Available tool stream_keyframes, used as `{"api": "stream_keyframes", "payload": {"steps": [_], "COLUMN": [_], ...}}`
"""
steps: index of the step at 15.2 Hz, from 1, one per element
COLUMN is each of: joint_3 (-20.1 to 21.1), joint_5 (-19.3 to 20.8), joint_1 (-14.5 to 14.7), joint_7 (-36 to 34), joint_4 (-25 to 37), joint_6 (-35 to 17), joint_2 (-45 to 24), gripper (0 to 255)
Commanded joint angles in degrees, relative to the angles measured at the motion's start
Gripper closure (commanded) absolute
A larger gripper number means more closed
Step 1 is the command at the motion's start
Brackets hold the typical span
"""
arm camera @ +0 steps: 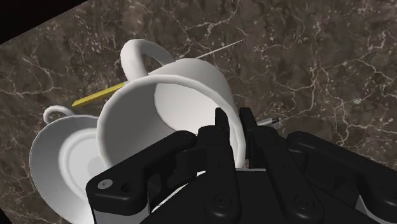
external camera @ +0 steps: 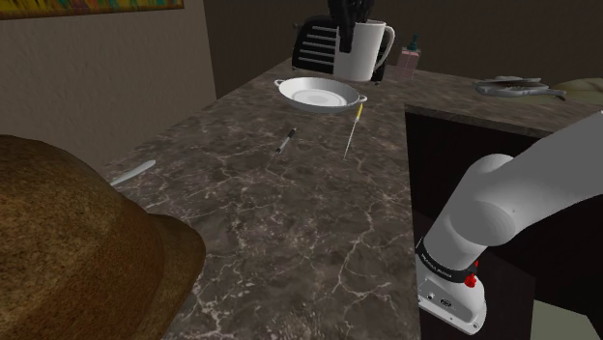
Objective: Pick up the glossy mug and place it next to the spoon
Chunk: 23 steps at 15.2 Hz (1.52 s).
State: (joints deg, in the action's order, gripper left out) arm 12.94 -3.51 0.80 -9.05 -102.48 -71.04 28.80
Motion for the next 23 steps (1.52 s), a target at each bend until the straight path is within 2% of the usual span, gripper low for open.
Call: {"api": "stream_keyframes", "payload": {"steps": [1, 9, 12, 15, 16, 23], "joint_3": [2.26, 12.09, 15.94, 19.57, 19.75, 18.63], "joint_5": [-0.71, 0.13, 2.44, 6.36, 6.77, 4.40], "joint_1": [0.30, 1.88, 3.35, 6.18, 6.62, 5.35], "joint_7": [-2.83, -15.00, -20.15, -25.61, -26.07, -24.53], "joint_4": [2.30, 15.91, 22.93, 31.67, 32.53, 21.87], "joint_6": [-0.26, -0.63, 0.10, 1.82, 2.04, -4.95], "joint_2": [-2.44, -16.63, -23.58, -31.84, -32.62, -28.24], "gripper": [255, 255, 255, 255, 255, 255]}}
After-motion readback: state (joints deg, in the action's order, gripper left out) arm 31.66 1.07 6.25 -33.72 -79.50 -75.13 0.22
